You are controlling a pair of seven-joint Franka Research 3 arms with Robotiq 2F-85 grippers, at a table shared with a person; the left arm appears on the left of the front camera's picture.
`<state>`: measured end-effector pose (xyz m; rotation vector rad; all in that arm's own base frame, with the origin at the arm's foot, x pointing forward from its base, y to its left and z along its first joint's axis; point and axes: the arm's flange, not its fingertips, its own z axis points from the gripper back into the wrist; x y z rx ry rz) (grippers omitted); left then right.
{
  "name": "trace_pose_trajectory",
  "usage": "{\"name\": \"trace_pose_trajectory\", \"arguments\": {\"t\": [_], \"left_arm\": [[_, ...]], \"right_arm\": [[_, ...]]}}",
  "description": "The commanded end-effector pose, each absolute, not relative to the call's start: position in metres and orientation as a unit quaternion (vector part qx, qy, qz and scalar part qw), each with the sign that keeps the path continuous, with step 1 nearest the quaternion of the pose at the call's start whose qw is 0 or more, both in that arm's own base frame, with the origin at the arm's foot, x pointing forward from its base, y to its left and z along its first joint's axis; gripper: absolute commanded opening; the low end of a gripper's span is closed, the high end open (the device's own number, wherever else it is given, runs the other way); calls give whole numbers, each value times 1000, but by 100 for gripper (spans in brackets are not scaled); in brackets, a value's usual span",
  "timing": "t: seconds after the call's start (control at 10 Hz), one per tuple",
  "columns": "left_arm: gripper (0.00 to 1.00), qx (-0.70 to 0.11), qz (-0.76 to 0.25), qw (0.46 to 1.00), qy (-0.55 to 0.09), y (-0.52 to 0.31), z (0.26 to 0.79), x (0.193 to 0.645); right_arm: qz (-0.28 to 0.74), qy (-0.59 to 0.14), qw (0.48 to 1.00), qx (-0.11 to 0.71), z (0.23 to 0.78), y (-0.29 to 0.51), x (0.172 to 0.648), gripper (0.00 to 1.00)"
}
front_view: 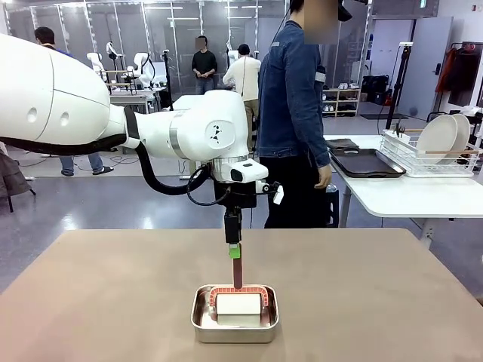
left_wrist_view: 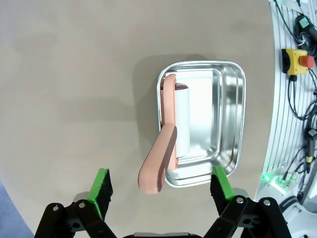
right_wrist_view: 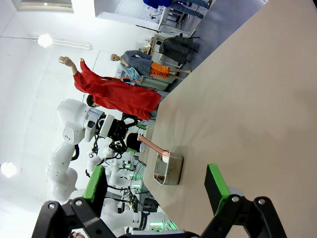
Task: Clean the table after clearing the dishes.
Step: Place the Lint Roller back on top of the Airtight Container.
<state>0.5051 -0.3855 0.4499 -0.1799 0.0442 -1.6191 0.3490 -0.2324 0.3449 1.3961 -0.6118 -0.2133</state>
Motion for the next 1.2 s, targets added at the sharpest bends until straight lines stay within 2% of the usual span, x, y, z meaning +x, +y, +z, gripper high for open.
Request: {"name": "trace_pose_trajectory", "arguments": {"t": [0.0, 0.2, 0.5, 0.7, 0.8, 1.1], "left_arm": [[100, -81, -721, 688, 18, -385, 452, 505], [100, -80, -723, 686, 20, -386, 450, 505], [100, -178, -627, 756, -56, -317, 509, 499], [100, -278, -527, 794, -118, -234, 530, 477], [100, -327, -456, 813, -155, -166, 530, 457], [100, -470, -304, 788, -255, 9, 490, 382]], "right_arm": [[-100, -272, 720, 631, 349, -232, 348, 100], [-100, -272, 720, 631, 349, -232, 348, 100], [-100, -272, 720, 631, 349, -232, 348, 100], [-100, -272, 720, 631, 349, -232, 348, 100], [-100, -272, 720, 631, 349, -232, 348, 100], [-100, -272, 720, 631, 349, -232, 348, 100]]}}
